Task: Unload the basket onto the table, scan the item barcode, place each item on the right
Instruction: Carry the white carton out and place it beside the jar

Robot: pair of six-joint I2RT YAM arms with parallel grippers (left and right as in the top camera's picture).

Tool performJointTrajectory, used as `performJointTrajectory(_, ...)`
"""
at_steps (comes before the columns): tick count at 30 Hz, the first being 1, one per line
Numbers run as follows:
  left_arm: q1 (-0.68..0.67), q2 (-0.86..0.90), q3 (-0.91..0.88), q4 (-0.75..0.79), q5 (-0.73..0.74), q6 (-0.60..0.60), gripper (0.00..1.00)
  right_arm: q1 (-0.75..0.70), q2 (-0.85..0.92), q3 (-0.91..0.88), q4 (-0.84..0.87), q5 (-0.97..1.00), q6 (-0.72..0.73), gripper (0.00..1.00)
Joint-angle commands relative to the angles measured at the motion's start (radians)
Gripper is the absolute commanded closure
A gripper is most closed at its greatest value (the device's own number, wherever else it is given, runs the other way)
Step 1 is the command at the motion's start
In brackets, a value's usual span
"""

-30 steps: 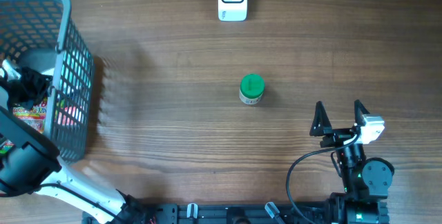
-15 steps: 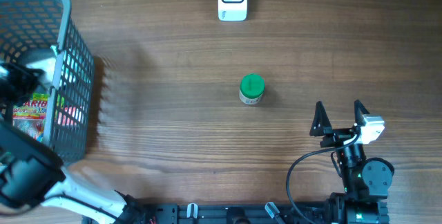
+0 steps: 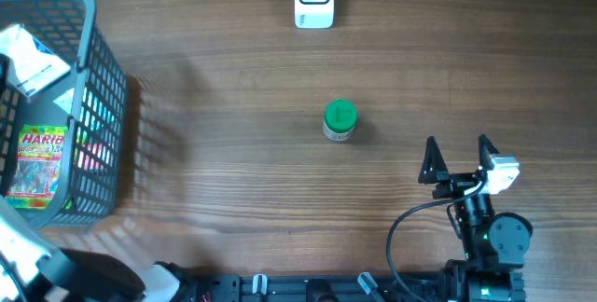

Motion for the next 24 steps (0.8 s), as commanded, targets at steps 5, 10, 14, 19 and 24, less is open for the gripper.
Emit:
performJointTrajectory(5, -0.027, -0.189, 0.005, -0.040, 0.208, -0.077, 0.88, 0.005, -0.003, -0.001, 0.004, 0.017, 0.007, 0.01)
performJointTrajectory(10, -0.206, -0.220, 0.004, -0.157, 0.202, -0.031, 0.88, 0.005, -0.003, -0.001, 0.004, 0.017, 0.007, 0.00)
performJointTrajectory(14, -0.459, -0.216, 0.000, -0.259, 0.007, 0.006, 0.87, 0.005, -0.003, -0.001, 0.004, 0.017, 0.007, 0.00)
performJointTrajectory(19, -0.729, -0.207, -0.042, -0.259, -0.227, 0.002, 0.87, 0.005, -0.003, -0.001, 0.004, 0.017, 0.007, 0.00)
performJointTrajectory(24, -0.969, -0.179, -0.143, -0.193, -0.406, -0.034, 0.88, 0.005, -0.003, -0.001, 0.004, 0.017, 0.007, 0.00)
